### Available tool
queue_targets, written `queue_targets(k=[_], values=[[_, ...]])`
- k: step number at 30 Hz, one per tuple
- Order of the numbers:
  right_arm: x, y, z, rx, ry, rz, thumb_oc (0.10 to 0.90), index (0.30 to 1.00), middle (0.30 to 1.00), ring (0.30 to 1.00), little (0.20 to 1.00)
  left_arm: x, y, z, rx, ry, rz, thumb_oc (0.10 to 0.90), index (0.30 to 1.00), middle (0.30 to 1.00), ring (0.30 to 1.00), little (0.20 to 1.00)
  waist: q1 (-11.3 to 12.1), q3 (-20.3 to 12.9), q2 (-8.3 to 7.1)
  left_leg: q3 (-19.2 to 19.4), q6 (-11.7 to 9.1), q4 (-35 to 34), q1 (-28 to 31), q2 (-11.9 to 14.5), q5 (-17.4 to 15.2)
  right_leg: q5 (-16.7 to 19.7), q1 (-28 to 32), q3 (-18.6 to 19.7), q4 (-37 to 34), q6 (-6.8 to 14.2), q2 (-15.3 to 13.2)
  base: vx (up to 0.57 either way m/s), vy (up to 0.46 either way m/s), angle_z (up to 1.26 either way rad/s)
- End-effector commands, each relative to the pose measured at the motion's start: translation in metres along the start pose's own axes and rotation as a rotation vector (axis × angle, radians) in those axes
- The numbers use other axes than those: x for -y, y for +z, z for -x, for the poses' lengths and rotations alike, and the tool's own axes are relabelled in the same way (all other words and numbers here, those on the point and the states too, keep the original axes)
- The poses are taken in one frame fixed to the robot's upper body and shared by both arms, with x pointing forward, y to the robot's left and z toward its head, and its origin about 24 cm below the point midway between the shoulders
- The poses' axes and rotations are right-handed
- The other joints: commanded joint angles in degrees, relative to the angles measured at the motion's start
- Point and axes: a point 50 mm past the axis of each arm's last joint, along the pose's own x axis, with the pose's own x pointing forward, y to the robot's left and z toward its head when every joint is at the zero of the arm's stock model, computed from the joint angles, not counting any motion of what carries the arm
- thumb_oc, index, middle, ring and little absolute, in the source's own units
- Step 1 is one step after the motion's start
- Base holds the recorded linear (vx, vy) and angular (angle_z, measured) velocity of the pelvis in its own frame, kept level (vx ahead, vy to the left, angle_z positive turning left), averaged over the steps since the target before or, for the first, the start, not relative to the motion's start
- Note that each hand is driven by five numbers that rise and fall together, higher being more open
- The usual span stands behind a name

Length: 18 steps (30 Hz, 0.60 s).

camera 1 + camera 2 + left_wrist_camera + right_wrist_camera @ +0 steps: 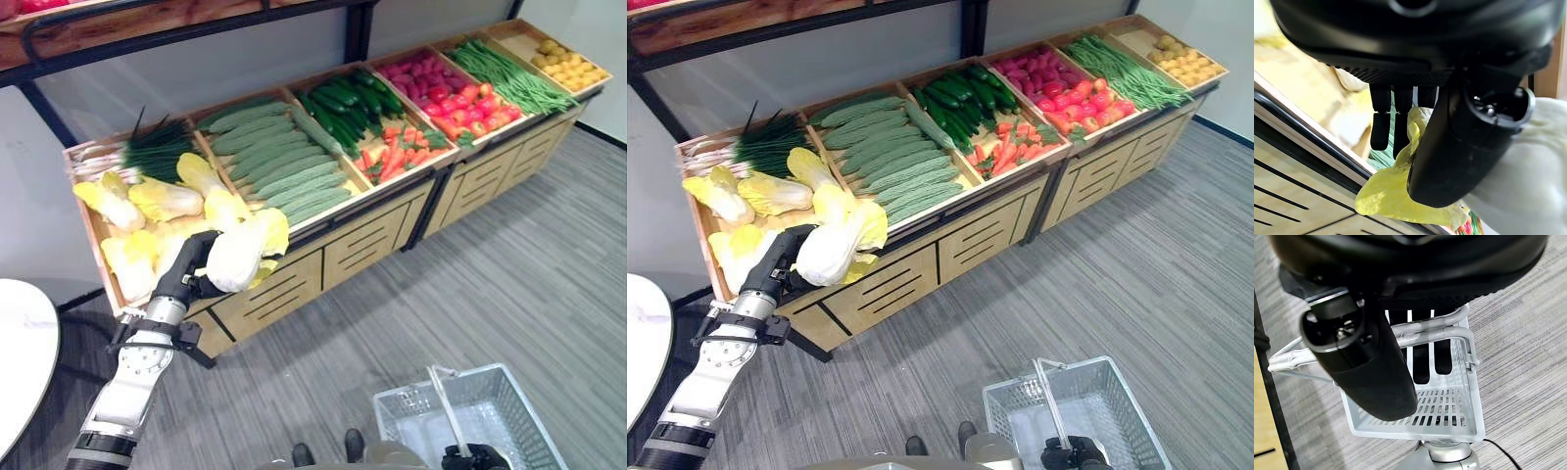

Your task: Get the vegetables into the basket

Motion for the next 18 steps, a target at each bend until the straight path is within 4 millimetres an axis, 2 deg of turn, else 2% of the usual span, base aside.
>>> queue_targets(k=[1, 2, 5, 7, 9, 14, 18], values=[[-0.002, 0.006, -0.001, 0.030, -0.010, -0.024, 0.400, 0.300, 0.300, 0.300, 0.300, -0.020, 0.066, -0.020, 0.330, 0.089, 0.012, 0.400, 0.300, 0.300, 0.300, 0.300, 0.34, -0.31, -0.83, 0.63, 0.31, 2.75, 2.46, -1.63, -10.51, 2.77, -5.62, -6.95, 3.14, 6.48, -7.74, 0.01, -0.002, -0.75], [-0.003, 0.006, -0.001, 0.028, -0.009, -0.022, 0.400, 0.300, 0.300, 0.300, 0.300, -0.022, 0.067, -0.020, 0.332, 0.097, 0.007, 0.400, 0.300, 0.300, 0.300, 0.300, 0.68, 0.02, -0.51, 1.95, 0.01, 2.91, 2.33, -1.12, -10.58, 2.20, -5.74, -11.58, 3.25, 6.15, -9.35, -0.01, -0.039, -0.91], [-0.009, 0.007, -0.001, 0.023, 0.011, 0.014, 0.400, 0.300, 0.300, 0.300, 0.300, -0.028, 0.062, -0.014, 0.312, 0.119, -0.011, 0.400, 0.300, 0.300, 0.300, 0.300, 1.32, -0.02, -0.40, 5.69, -0.59, 1.71, 2.74, -0.26, -10.02, 1.77, -5.40, -19.82, 2.64, 5.98, -11.93, 0.04, -0.084, -1.01], [-0.010, 0.008, -0.001, 0.024, 0.016, 0.023, 0.400, 0.300, 0.300, 0.300, 0.300, -0.029, 0.060, -0.013, 0.303, 0.124, -0.019, 0.400, 0.300, 0.300, 0.300, 0.300, 1.52, -0.16, -0.56, 6.29, -0.80, 1.32, 2.77, -0.16, -9.84, 2.01, -5.00, -20.85, 2.07, 6.07, -12.09, 0.05, -0.089, -0.52], [-0.009, 0.005, -0.001, 0.015, 0.017, 0.025, 0.400, 0.300, 0.300, 0.300, 0.300, -0.029, 0.057, -0.011, 0.293, 0.117, -0.021, 0.400, 0.300, 0.300, 0.300, 0.300, 1.25, -0.91, -1.01, 6.38, -1.31, 0.99, 3.27, 0.07, -9.65, 2.50, -3.90, -19.09, 0.03, 6.03, -10.90, 0.18, -0.239, -0.55], [-0.003, 0.003, -0.001, 0.009, -0.003, 0.013, 0.400, 0.300, 0.300, 0.300, 0.300, -0.021, 0.057, -0.013, 0.289, 0.093, 0.008, 0.400, 0.300, 0.300, 0.300, 0.300, 0.33, -1.57, -0.86, 6.19, -2.90, 1.00, 4.00, 1.20, -9.25, -0.03, -2.06, -18.60, -1.81, 4.81, -8.99, 0.14, -0.211, -0.18], [0.004, 0.010, -0.002, 0.032, -0.023, 0.009, 0.400, 0.300, 0.300, 0.300, 0.300, -0.015, 0.058, -0.015, 0.290, 0.075, 0.045, 0.400, 0.300, 0.300, 0.300, 0.300, -0.44, -1.50, -0.37, 5.48, -4.61, 0.99, 3.97, 3.13, -8.40, -2.93, -1.96, -18.27, -0.49, 3.52, -7.42, 0.12, -0.206, 0.08]])
